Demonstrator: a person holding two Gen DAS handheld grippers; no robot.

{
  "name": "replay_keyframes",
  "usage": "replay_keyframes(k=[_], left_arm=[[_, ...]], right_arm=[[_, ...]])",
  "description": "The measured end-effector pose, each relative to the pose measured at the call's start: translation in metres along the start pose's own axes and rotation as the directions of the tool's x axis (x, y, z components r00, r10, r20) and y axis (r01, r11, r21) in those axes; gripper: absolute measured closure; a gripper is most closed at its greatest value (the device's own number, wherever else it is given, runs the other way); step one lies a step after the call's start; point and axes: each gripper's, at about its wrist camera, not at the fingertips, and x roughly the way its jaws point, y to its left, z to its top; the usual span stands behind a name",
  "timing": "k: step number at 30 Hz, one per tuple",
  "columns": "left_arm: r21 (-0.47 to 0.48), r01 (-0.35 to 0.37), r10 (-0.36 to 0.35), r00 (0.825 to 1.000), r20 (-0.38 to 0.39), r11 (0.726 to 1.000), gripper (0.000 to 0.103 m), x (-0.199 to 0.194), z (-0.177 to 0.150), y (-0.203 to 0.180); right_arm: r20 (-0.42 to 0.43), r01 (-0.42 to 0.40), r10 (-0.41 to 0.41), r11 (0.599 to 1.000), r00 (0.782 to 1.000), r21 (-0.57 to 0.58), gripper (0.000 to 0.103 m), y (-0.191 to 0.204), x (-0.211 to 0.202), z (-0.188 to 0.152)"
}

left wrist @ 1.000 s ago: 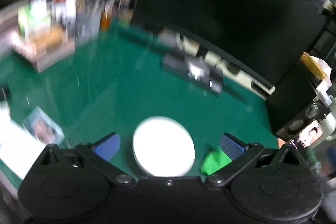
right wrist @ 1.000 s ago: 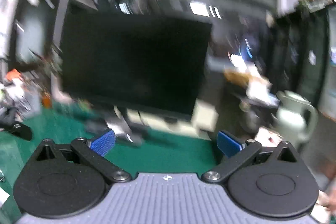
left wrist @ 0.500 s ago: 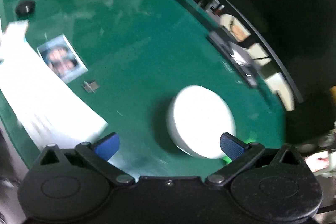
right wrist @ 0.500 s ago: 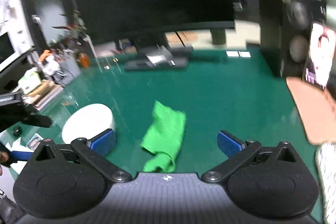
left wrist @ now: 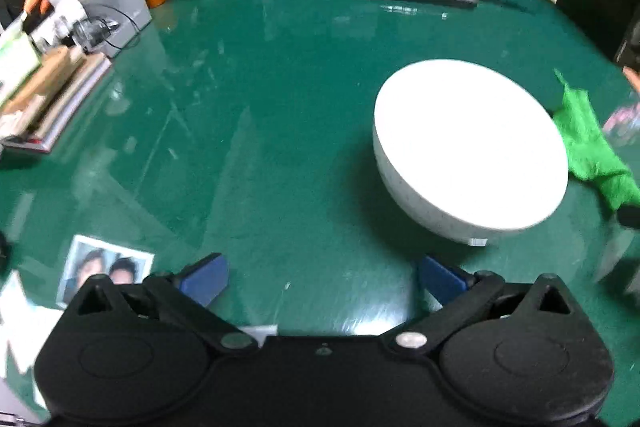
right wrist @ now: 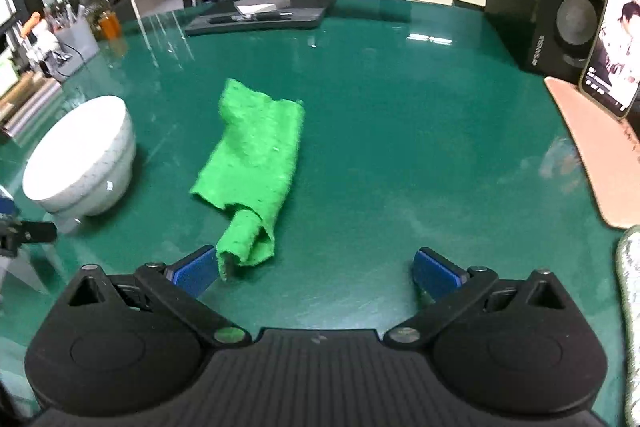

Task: Clean bowl
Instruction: 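Move the left tool to the white bowl and place fingers at its rim, then move the right tool toward the green cloth beside the bowl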

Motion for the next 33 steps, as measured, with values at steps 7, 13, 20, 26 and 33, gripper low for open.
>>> replay_keyframes(k=[7,13,20,26,33], left_arm=[[-0.042,-0.028,0.037,0.975,0.221,0.999,0.000,0.009,-0.007,-0.009],[0.044,0.026,-0.038,0.954,0.299,0.999,0.000,0.029,0.015,-0.014],[0.062,0.048,-0.064,0.953,0.295,0.997,0.000,0.034,0.020,-0.013],[0.063,0.050,-0.066,0.953,0.295,0.997,0.000,0.033,0.017,-0.012],[0.063,0.049,-0.065,0.953,0.295,0.997,0.000,0.033,0.018,-0.012]], right_arm=[[0.031,0.063,-0.063,0.998,0.998,0.013,0.000,0.005,0.006,0.001],[0.074,0.093,-0.096,0.995,0.993,0.038,0.000,0.010,0.013,0.005],[0.122,0.147,-0.160,0.983,0.980,0.106,0.000,0.016,0.027,0.013],[0.170,0.174,-0.197,0.975,0.966,0.139,0.000,0.017,0.034,0.013],[0.127,0.181,-0.199,0.973,0.972,0.140,0.000,0.015,0.036,0.021]])
